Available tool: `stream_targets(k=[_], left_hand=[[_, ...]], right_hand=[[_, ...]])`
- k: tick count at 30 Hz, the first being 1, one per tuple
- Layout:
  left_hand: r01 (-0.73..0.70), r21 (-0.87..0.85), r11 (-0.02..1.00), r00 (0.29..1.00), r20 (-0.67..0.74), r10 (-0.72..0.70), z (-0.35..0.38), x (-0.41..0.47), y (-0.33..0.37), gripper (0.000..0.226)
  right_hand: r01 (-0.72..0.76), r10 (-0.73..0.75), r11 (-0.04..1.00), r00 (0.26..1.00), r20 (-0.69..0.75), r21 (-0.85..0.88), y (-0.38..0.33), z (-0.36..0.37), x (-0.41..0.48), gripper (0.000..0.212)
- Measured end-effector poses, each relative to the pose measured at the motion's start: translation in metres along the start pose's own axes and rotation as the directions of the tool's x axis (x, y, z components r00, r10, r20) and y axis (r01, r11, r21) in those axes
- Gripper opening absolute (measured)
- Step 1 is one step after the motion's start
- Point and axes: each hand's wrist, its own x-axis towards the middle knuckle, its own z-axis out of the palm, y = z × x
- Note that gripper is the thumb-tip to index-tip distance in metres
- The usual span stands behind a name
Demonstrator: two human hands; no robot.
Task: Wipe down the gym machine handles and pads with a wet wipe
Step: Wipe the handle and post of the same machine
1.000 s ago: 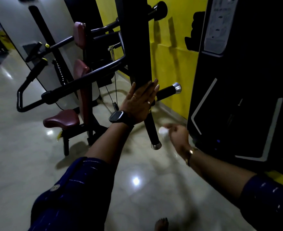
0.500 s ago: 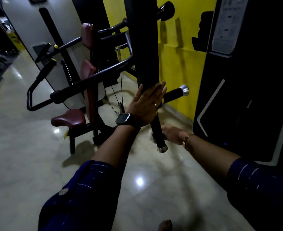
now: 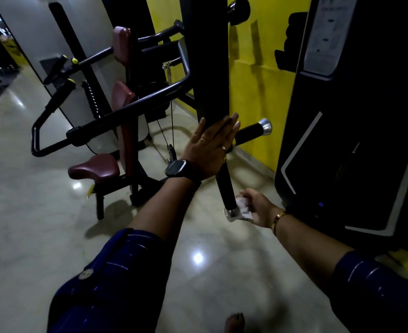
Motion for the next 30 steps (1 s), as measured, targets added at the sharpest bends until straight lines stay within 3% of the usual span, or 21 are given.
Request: stream_targets(k=[5,8,10,12,15,19,23,27,30], left_hand=[[-0.019,-0.005,1.000,1.000,0.006,0.020,-0.001,0.000,0.000,0.053],[-0.024,-0.009,1.000,1.000,0.000,0.024,-0.002,0.001,-0.001,0.049],[-0.020,-0.018,1.000,1.000,-0.011,0.020,-0.002,0.001,0.000,0.046],[-0.021,-0.010,1.000,1.000,-0.023,0.021,-0.002,0.001,0.000,0.045],[-0.036,0.013,0.999,0.999,-0.014,0.036,-0.002,0.001,-0.001,0.050],[-0.029,0.028,0.999,1.000,-0.008,0.029,-0.002,-0.003,-0.003,0.060],[-0.022,0.018,1.000,0.999,-0.026,0.022,-0.001,-0.007,-0.002,0.065],[-0.018,0.003,1.000,0.999,-0.041,0.019,-0.002,-0.006,-0.002,0.055],[-0.017,0.006,1.000,0.999,-0.041,0.017,-0.001,-0.007,-0.002,0.062]], right_hand=[[-0.080,0.070,0.992,0.992,0.107,0.096,0.019,0.020,0.008,0.071],[-0.082,0.086,0.996,0.988,0.128,-0.033,0.012,0.025,0.010,0.075],[-0.097,0.094,0.995,0.992,-0.087,-0.030,0.002,0.022,0.018,0.071],[-0.066,0.064,0.998,0.981,-0.182,-0.002,-0.001,0.015,0.026,0.066],[-0.065,0.070,0.996,0.993,-0.095,0.057,0.004,0.019,0.025,0.073],[-0.108,0.107,0.992,0.994,-0.028,-0.064,0.013,0.021,0.029,0.073],[-0.216,0.193,0.960,0.972,-0.138,-0.181,0.000,0.013,0.016,0.065],[-0.128,0.094,0.975,0.978,-0.185,-0.181,-0.006,0.008,0.015,0.066],[-0.109,0.100,0.969,0.994,-0.052,-0.222,0.009,0.006,0.029,0.058]])
